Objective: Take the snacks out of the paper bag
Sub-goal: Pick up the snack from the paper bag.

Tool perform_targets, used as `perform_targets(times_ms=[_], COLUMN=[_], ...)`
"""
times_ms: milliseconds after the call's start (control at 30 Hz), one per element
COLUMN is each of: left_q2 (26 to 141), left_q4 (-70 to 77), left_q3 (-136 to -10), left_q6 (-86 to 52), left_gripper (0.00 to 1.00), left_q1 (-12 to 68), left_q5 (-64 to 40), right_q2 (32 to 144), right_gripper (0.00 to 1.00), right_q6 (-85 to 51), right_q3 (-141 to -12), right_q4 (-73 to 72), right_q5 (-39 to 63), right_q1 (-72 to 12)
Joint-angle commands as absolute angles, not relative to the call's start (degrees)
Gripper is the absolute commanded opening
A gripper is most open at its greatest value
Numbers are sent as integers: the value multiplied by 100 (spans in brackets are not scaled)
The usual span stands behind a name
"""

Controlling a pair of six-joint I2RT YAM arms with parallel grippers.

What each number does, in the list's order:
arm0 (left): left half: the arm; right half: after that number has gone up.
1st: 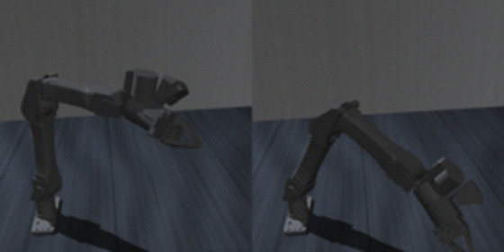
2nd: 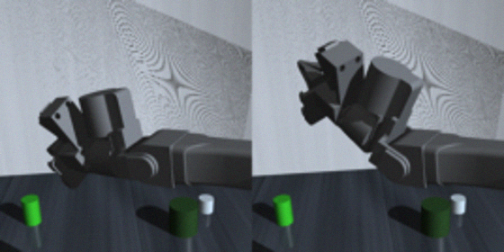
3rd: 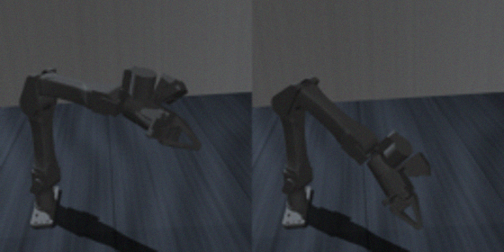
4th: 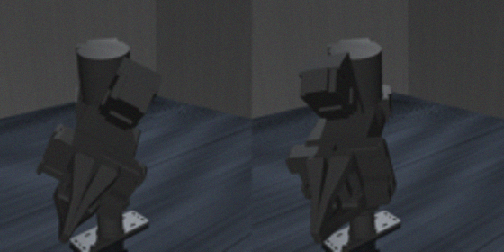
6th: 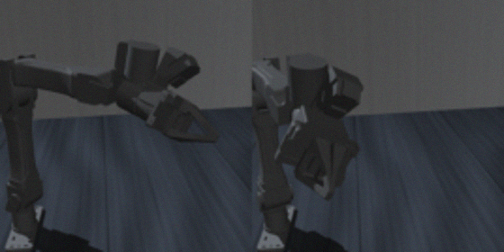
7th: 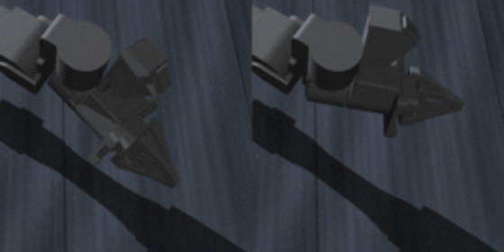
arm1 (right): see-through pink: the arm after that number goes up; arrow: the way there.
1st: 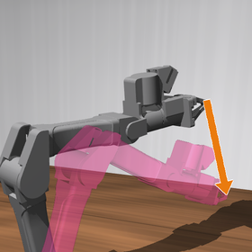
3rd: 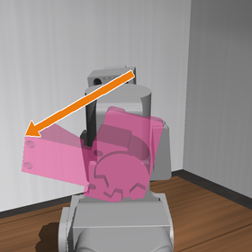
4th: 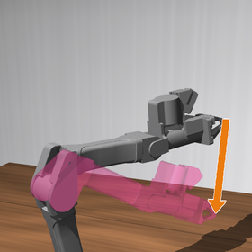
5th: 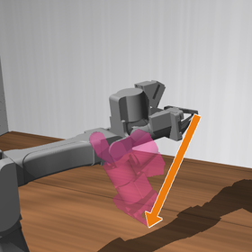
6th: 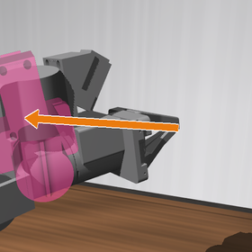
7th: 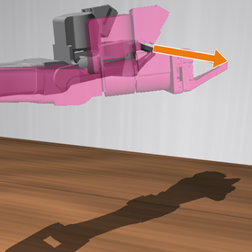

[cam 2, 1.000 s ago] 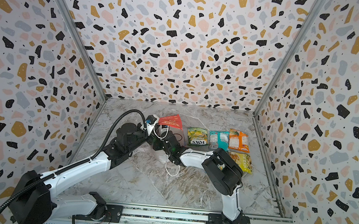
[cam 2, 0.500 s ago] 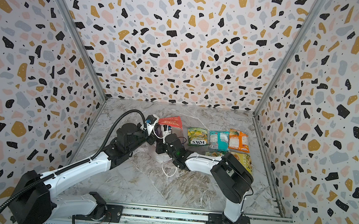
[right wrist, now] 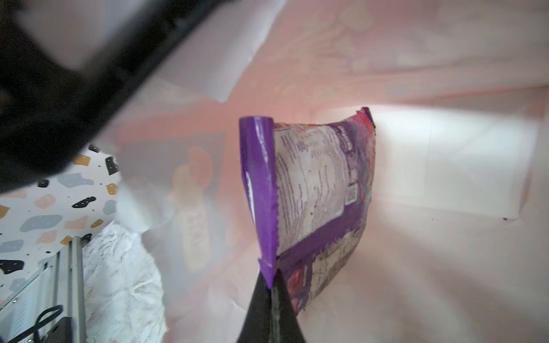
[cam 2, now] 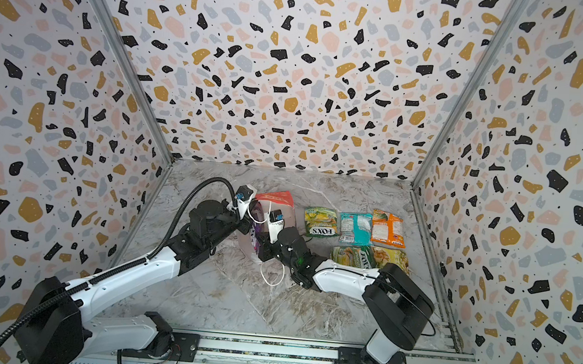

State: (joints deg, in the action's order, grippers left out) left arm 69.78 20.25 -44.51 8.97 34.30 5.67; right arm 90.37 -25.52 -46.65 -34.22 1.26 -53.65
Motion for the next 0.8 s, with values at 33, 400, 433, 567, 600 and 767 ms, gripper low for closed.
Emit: perform_targets(times_ms=[33,400,433,567,600,767], left_q2=[6960,6994,7004,7087,7129,7250], left_q4=[2302,2168,2154,2153,2117,1925], left_q3=[-4517,-4647,-4674,-4745,-4792,-5056], left_q6=[775,640,636,599,576,541], left_gripper=[0,0,0,0,0,0], left_q1=[3445,3445,3445,3445,3445,3445], left_q5=[829,1308,1339,1375,1409,1389], right_q2=[8306,7019,6869,6360,6241,5703], right_gripper=[0,0,0,0,0,0], right_q6=[-2565,-2275,-2197,-2076,-2060,-1986], right_q3=[-4316,-3603,-3546,-3245,-3180,-3137], right_q4=[-4102,-4443,-4420,-4509,-4546,-4490], right_q5=[264,898,854,787,763,691], right_q1=[-5414,-5493,-5530,-5559,-5563,-5590])
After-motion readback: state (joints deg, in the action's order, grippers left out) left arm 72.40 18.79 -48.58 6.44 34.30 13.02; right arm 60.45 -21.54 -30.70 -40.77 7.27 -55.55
